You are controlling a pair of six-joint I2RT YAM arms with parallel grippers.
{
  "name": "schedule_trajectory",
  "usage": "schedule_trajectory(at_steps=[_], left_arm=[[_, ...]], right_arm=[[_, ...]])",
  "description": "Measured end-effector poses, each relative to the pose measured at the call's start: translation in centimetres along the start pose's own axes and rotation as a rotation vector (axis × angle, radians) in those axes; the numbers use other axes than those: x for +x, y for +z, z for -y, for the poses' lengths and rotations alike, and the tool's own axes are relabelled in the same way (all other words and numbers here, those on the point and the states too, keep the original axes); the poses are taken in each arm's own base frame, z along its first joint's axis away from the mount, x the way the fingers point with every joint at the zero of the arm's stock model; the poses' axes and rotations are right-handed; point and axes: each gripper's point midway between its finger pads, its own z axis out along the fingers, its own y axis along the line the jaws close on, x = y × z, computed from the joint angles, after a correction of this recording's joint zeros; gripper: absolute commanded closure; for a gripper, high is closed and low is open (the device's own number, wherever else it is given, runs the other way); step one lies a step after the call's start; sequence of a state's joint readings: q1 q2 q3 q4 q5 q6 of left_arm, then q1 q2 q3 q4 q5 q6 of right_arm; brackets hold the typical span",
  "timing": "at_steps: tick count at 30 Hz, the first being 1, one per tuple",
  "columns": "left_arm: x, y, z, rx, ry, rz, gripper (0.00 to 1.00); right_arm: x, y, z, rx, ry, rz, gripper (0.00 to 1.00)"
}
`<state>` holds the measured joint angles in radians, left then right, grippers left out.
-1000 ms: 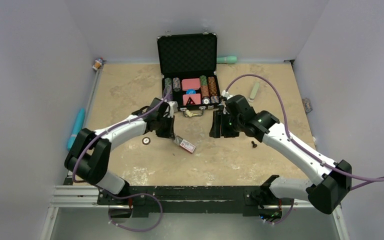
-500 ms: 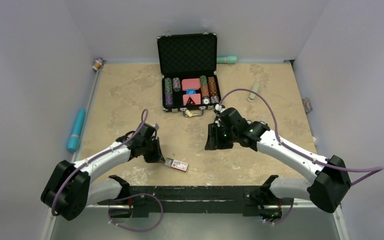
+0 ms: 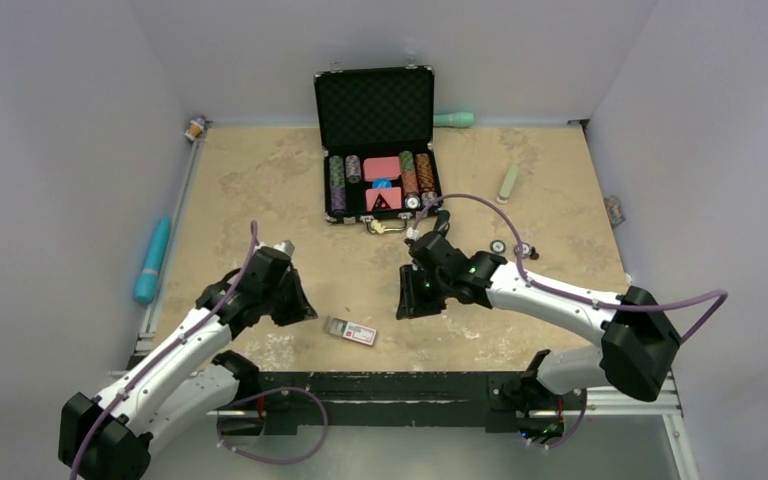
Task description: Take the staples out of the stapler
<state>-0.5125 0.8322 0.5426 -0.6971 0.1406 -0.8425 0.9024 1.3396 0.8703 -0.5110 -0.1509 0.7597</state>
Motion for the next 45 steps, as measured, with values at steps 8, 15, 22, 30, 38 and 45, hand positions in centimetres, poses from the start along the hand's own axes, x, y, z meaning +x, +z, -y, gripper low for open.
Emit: schedule_trajectory(at_steps=[8, 15, 22, 30, 38, 45], left_arm=[[0.4, 2.1, -3.7, -0.252, -0.05, -0.073, 1.0], [1.0, 4.3, -4.3, -0.291, -0.033, -0.144, 1.0], [0.9, 4.8, -3.7, -0.253, -0.01, -0.156, 1.0], [0.9, 5.8, -2.1, -0.16, 0.01, -0.176, 1.0], [1.7, 6.5, -1.4, -0.093, 0.009, -0.206, 1.0], [2.0, 6.7, -0.8, -0.045, 0.008, -0.214, 1.0]], right_arm=[[2.4, 2.0, 0.2, 0.008, 0.069, -0.068, 0.87], [3.7, 4.2, 0.4, 0.024, 0.096, -0.132, 0.97], [4.2, 6.6, 0.9, 0.066, 0.106, -0.19, 1.0], [4.1, 7.9, 0.2, 0.055, 0.1, -0.221, 1.0], [4.2, 8.3, -0.5, 0.025, 0.093, -0.245, 1.0], [4.3, 8.6, -1.1, -0.004, 0.083, -0.257, 1.0]])
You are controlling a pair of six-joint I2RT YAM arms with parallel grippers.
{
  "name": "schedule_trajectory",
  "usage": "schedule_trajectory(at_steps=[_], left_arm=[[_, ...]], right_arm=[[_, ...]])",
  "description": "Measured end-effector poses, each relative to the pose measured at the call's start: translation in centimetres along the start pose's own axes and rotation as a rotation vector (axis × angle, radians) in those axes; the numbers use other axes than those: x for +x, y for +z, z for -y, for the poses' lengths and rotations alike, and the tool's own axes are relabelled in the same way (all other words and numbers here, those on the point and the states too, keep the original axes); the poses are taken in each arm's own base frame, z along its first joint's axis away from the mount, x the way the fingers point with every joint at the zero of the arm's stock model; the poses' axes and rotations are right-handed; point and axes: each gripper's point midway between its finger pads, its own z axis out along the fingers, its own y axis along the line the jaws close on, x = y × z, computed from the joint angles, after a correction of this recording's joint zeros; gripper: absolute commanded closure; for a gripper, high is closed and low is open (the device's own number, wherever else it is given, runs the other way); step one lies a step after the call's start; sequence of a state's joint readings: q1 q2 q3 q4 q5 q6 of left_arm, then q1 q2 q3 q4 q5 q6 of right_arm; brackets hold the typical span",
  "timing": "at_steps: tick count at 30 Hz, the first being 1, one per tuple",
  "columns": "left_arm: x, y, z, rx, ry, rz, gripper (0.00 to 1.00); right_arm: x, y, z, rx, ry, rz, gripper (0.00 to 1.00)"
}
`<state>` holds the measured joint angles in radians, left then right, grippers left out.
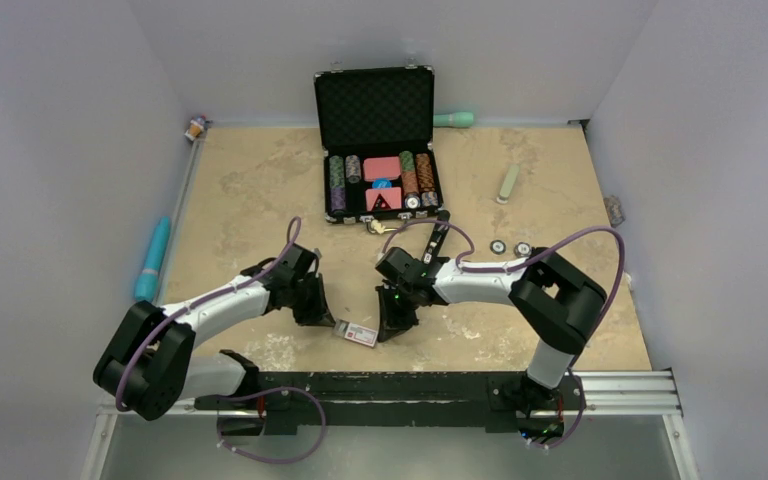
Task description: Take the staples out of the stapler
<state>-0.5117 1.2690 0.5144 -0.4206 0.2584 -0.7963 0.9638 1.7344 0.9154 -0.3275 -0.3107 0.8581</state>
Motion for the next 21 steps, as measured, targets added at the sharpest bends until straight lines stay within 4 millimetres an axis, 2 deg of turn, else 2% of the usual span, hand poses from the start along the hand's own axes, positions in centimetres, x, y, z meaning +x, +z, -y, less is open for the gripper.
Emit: schedule_trajectory(at_steps=[21], left_arm=[[0.6, -0.1, 0.2, 0.045, -0.019, 0.012, 1.0]], right_arm=[[-0.3, 0.7, -1.2, -0.034, -0.035, -0.027, 1.0]])
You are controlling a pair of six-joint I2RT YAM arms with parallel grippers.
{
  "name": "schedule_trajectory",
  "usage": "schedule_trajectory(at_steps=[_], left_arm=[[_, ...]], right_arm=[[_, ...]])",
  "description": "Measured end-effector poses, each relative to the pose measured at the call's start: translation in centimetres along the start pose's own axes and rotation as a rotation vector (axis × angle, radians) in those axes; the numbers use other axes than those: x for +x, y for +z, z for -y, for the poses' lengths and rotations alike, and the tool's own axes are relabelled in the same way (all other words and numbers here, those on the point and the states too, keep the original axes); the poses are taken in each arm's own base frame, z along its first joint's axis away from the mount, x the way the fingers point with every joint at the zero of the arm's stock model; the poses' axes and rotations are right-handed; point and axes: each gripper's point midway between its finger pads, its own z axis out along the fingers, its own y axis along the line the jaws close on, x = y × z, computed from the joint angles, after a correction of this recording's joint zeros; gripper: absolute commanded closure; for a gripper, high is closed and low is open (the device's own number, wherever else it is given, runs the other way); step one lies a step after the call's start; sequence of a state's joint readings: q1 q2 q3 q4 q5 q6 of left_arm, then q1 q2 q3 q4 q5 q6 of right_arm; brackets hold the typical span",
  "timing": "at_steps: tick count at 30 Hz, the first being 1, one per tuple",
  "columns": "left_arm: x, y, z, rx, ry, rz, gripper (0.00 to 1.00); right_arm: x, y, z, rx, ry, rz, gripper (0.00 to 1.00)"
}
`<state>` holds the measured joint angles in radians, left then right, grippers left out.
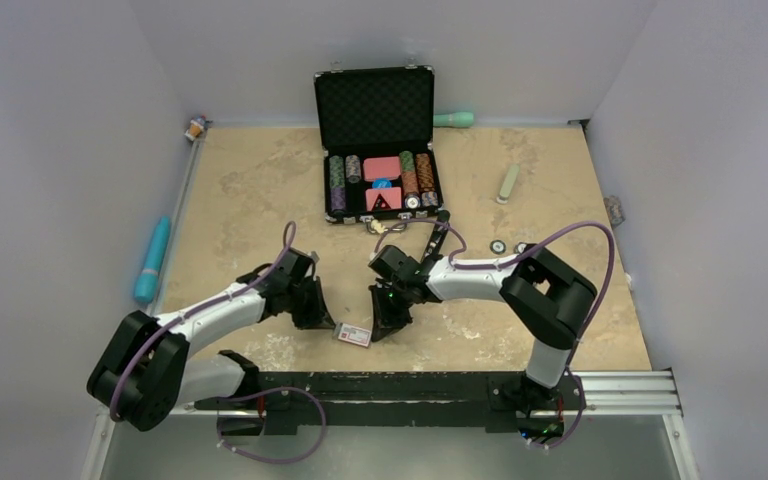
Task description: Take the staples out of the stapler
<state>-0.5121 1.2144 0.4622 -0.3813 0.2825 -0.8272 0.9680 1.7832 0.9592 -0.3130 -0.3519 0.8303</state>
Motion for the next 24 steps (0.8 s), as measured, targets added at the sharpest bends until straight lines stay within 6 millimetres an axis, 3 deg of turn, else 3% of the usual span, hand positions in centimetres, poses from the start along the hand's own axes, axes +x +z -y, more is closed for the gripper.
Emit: schedule_trajectory(at_steps=[24], left_arm=[[0.46, -0.06, -0.08, 0.022, -0.022, 0.006, 1.0]], right_arm=[[-0.9, 0.57, -0.77, -0.011, -0.039, -0.003, 1.0]])
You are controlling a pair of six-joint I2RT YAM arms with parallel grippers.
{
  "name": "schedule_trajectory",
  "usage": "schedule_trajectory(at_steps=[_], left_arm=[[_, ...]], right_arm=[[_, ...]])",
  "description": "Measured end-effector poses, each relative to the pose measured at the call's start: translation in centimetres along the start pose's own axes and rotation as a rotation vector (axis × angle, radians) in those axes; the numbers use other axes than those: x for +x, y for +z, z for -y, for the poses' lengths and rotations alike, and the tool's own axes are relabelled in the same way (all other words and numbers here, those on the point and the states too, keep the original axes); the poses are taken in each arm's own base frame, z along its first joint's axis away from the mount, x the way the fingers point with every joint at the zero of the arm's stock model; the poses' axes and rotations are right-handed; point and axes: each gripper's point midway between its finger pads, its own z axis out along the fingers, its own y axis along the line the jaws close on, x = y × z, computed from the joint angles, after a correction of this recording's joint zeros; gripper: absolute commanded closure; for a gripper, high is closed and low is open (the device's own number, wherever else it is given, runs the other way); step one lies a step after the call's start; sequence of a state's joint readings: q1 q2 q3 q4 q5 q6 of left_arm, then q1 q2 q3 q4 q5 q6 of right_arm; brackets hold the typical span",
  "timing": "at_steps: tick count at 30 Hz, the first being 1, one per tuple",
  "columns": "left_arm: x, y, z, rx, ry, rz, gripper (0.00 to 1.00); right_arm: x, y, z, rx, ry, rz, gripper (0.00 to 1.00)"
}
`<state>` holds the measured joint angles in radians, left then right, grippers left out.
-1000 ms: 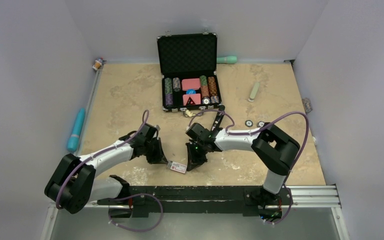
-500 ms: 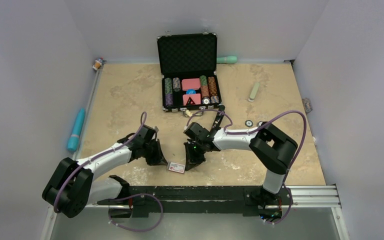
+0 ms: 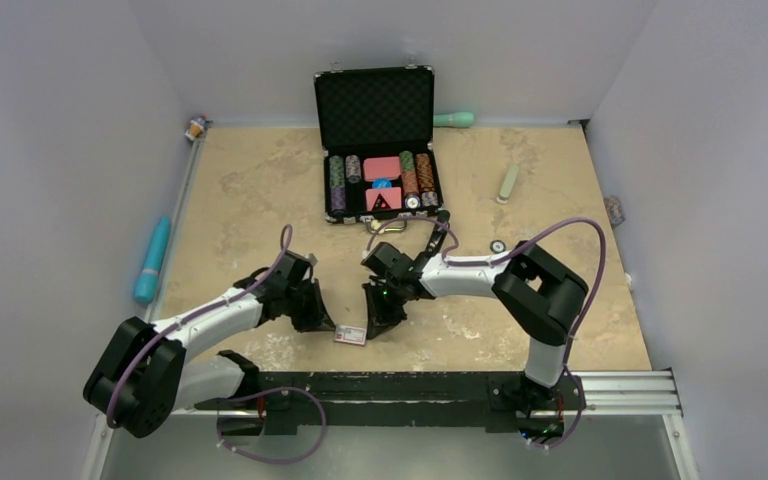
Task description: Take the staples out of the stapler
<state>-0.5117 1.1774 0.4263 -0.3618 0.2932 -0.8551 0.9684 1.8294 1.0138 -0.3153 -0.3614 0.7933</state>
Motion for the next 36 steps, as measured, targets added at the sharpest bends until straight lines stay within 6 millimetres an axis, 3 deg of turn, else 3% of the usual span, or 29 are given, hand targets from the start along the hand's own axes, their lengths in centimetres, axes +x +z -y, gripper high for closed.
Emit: schedule_trajectory(at_steps=[12, 18, 19, 21, 22, 25, 29, 33, 36], left_arm=[[0.1, 0.0, 0.0, 0.011, -0.019, 0.01, 1.0], [0.4, -0.6, -0.5, -0.012, -0.023, 0.018, 1.0], [0.5, -0.8, -0.8, -0.025, -0.024, 0.022, 0.96], [0.6, -1.5, -1.2, -0.042, -0.022, 0.032, 0.69], [0.6, -2.0, -1.3, -0.049, -0.019, 0.041, 0.61], [0.0, -4.1, -0.5, -0.047, -0.001, 0.086, 0.42], [-1.6, -7.7, 1.4, -0.025, 0.038, 0.182, 0.3], [-2.6, -11.5, 2.2, -0.016, 0.072, 0.284, 0.29], [-2.7, -14.0, 2.0, -0.033, 0.089, 0.341, 0.28]], right_arm=[[0.0, 0.0, 0.0, 0.013, -0.039, -0.025, 0.98], [-0.7, -0.5, 0.2, 0.047, -0.099, -0.002, 0.69], [-1.1, -0.8, 0.3, 0.067, -0.118, 0.015, 0.65], [-1.8, -1.7, 0.6, 0.109, -0.153, 0.046, 0.57], [-2.2, -2.3, 0.5, 0.126, -0.172, 0.063, 0.54], [-3.6, -4.5, -0.4, 0.149, -0.231, 0.123, 0.48], [-5.3, -8.1, -2.3, 0.138, -0.322, 0.228, 0.42], [-5.8, -11.0, -3.3, 0.126, -0.391, 0.302, 0.31], [-5.9, -12.4, -3.7, 0.121, -0.435, 0.338, 0.29]])
